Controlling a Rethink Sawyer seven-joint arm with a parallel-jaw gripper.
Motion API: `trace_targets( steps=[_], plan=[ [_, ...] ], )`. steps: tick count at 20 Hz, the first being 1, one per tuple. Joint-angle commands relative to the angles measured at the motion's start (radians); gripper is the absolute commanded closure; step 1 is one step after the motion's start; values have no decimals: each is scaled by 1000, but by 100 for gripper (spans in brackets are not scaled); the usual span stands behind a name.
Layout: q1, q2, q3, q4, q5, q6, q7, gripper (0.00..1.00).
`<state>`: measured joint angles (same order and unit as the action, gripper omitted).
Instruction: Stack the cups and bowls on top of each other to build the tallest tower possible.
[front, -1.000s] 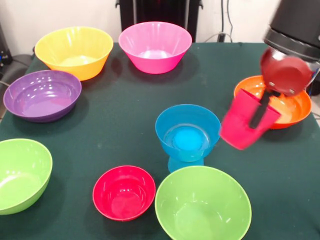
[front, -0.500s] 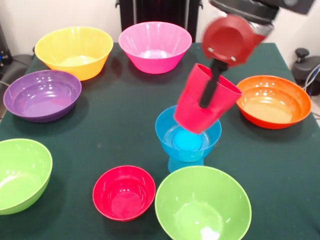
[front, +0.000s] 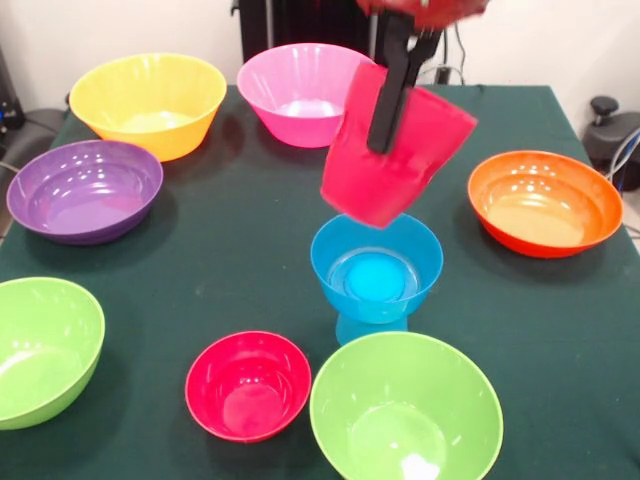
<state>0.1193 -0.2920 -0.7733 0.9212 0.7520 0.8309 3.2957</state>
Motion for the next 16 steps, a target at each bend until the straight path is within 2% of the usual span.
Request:
trace_targets(
  steps=[1, 14, 16],
  plan=[
    [-30, -90, 231, 56, -41, 77, -192, 100],
    [-112, -217, 406, 202, -62, -11, -278, 100],
    [-124, -233, 441, 260, -64, -58, -303, 100]
  ],
)
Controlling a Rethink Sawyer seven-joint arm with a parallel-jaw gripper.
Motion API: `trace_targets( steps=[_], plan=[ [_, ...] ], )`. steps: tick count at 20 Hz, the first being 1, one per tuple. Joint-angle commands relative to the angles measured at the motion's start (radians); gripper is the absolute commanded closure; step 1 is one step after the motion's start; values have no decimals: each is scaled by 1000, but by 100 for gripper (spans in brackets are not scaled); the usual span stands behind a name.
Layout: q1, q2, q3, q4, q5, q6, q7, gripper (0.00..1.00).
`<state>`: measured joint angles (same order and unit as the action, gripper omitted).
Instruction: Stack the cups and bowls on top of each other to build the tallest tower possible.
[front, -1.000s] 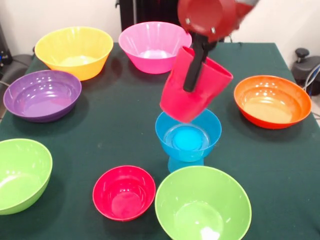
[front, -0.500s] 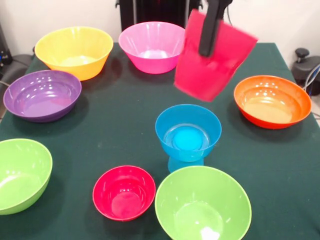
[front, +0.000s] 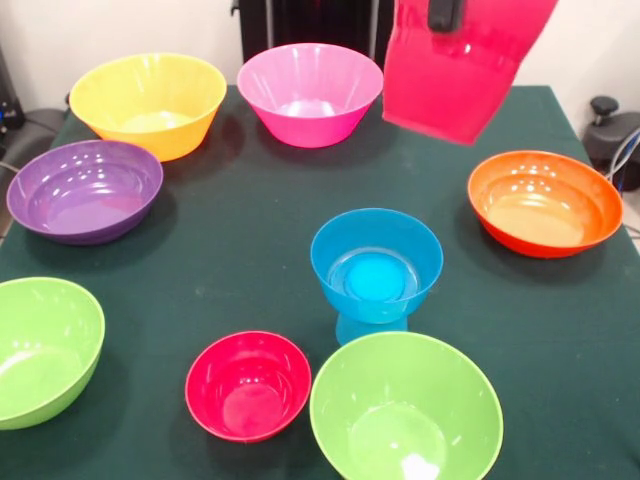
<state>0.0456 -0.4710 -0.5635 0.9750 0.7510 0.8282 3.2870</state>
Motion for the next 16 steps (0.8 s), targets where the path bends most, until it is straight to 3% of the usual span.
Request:
trace_targets(
  steps=[1, 8, 12, 16],
  plan=[
    [-63, -70, 253, 252, -60, -85, -318, 100],
    [-125, -78, 287, 293, -121, -104, -296, 100],
    [-186, -78, 371, 332, -112, -166, -314, 100],
    [-222, -62, 416, 339, -156, -207, -318, 100]
  ],
)
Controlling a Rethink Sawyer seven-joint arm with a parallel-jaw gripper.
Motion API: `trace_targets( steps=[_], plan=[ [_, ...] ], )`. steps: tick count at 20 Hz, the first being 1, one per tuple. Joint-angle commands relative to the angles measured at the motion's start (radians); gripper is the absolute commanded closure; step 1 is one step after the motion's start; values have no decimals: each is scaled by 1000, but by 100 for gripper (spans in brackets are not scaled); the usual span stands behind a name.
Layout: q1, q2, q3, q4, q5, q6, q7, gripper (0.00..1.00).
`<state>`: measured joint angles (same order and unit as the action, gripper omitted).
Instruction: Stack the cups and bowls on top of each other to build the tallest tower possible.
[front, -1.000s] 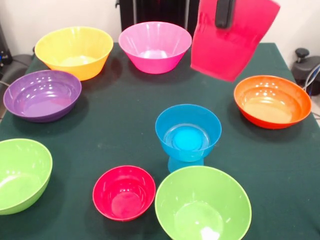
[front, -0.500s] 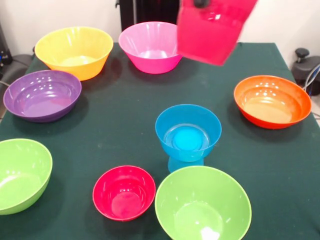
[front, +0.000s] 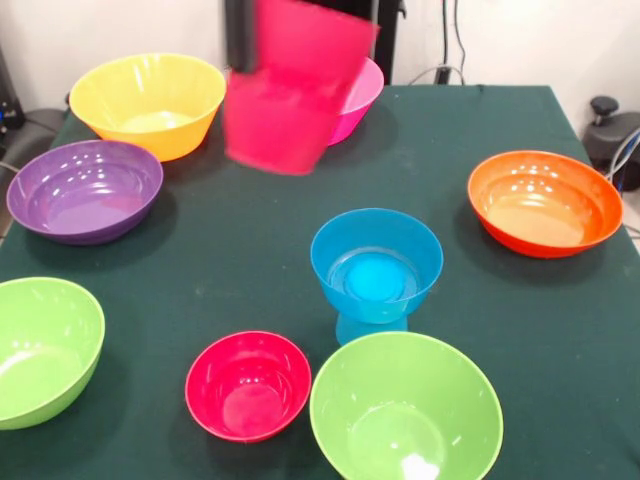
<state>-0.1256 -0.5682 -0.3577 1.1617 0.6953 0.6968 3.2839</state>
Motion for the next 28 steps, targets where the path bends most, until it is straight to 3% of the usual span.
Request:
trace_targets(
  steps=[1, 15, 18, 20, 24, 28],
  plan=[
    [-58, 37, 221, 153, -111, -81, -313, 100],
    [-123, 44, 342, 154, -218, -131, -244, 100],
    [-126, 48, 350, 148, -244, -142, -225, 100],
    [-101, 64, 305, 106, -279, -119, -179, 100],
    [-90, 73, 295, 57, -282, -85, -121, 100],
    [-104, 79, 336, 57, -274, -104, -122, 100]
  ],
)
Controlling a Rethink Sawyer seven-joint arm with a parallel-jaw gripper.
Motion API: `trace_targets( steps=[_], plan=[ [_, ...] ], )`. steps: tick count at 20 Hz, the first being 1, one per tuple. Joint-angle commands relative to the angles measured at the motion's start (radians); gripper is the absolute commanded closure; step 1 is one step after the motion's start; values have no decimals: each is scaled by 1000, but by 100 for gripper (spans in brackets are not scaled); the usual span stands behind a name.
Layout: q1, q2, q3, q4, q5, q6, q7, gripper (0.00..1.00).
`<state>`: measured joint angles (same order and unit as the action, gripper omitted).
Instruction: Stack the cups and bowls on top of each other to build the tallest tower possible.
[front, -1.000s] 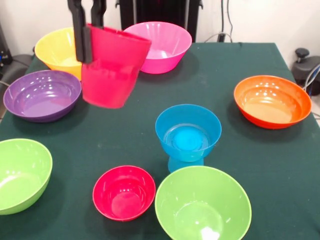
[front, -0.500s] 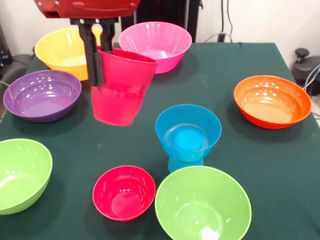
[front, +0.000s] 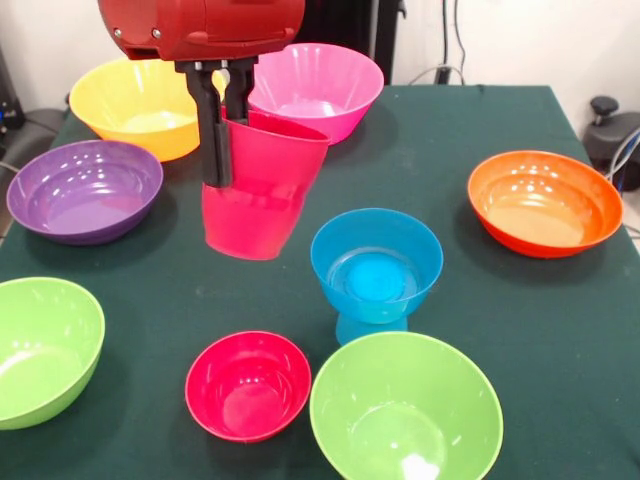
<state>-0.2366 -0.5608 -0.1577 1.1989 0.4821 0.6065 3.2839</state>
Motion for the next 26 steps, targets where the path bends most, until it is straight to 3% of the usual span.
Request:
trace_targets(
  steps=[1, 6, 16, 26],
  plan=[
    [0, 71, 151, 33, -55, -26, -129, 100],
    [-23, 79, 200, 61, -58, -97, -155, 100],
    [-43, 74, 280, 89, -68, -144, -147, 100],
    [-99, 13, 392, 224, -107, -207, -193, 100]
  ],
)
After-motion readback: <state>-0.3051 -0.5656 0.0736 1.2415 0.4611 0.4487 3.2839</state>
